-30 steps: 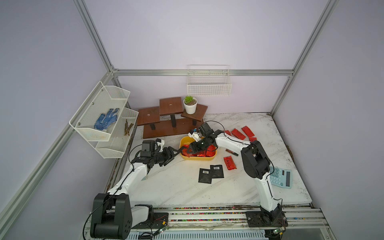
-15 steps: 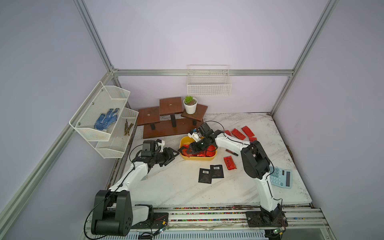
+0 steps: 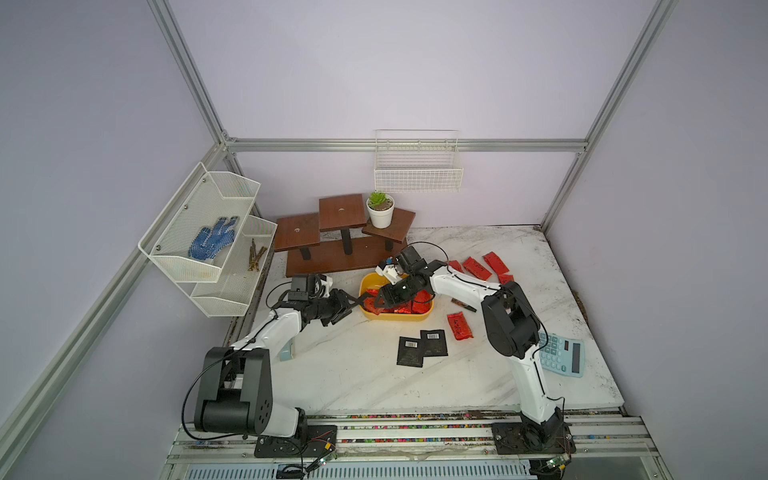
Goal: Take the tea bags out of the storage box
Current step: Pick up the tea bag from the storage box.
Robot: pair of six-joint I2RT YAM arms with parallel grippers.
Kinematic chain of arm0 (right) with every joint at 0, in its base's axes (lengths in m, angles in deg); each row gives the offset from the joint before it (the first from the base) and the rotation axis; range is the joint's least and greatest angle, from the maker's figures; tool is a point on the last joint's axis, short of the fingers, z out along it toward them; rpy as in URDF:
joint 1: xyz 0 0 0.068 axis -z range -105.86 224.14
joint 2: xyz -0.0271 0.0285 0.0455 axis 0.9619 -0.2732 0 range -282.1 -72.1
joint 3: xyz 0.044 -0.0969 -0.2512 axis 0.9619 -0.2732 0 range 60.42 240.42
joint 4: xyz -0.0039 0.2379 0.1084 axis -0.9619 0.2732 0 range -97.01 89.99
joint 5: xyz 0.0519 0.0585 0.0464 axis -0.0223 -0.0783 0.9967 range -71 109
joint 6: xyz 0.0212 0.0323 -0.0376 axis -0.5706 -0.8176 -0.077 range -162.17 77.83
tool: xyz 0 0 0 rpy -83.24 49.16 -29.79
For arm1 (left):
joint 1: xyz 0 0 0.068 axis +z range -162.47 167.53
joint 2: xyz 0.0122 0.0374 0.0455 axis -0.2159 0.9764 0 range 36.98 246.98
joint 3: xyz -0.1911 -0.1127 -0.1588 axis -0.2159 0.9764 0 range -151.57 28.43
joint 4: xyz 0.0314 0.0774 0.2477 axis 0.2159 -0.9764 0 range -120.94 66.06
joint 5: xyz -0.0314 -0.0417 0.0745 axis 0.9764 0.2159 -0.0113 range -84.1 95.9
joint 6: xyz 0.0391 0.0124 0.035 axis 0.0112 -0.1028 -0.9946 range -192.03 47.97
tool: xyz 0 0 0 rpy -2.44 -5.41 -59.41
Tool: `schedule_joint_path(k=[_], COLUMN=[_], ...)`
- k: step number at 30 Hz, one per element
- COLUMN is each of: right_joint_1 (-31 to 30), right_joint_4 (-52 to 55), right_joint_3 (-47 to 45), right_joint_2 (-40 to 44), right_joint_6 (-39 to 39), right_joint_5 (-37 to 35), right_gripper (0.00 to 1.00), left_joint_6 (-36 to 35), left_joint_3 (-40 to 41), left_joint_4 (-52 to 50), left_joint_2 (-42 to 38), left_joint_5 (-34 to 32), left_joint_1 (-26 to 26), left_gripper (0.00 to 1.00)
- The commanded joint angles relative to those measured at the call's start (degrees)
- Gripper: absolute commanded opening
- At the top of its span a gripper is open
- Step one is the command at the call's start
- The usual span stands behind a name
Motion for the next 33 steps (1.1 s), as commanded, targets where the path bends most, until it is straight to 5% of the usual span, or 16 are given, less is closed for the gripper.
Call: schedule_joint_path(k=[1, 18, 29, 33], right_joint_1=[-0.6, -0.7, -0.3, 1.3], right_joint_4=[1.3, 0.7, 0.1, -2.1], right_joint_3=[0.9, 0.4, -1.1, -5.0], right_joint_2=[0.5, 0.2, 2.6, 7.2], right_joint_6=[0.7, 0.6, 0.4, -0.6], right_joint_5=[0.6, 0.9, -2.3, -3.5], right_gripper=[0.54, 0.53, 0.53, 0.58], left_joint_6=[-0.7, 0.4, -0.1, -1.5], left_joint_3=[-2.3, -7.6, -8.8, -9.2], left_joint_4=[2.4, 4.3, 2.8, 0.3], left_joint_2=[1.8, 8.3, 8.3, 6.5], left_joint_5=[0.5, 0.5, 0.5, 0.7], left_joint_1=[-0.3, -2.7, -3.8, -3.9], left_gripper=[0.45, 0.31, 0.02, 0.00])
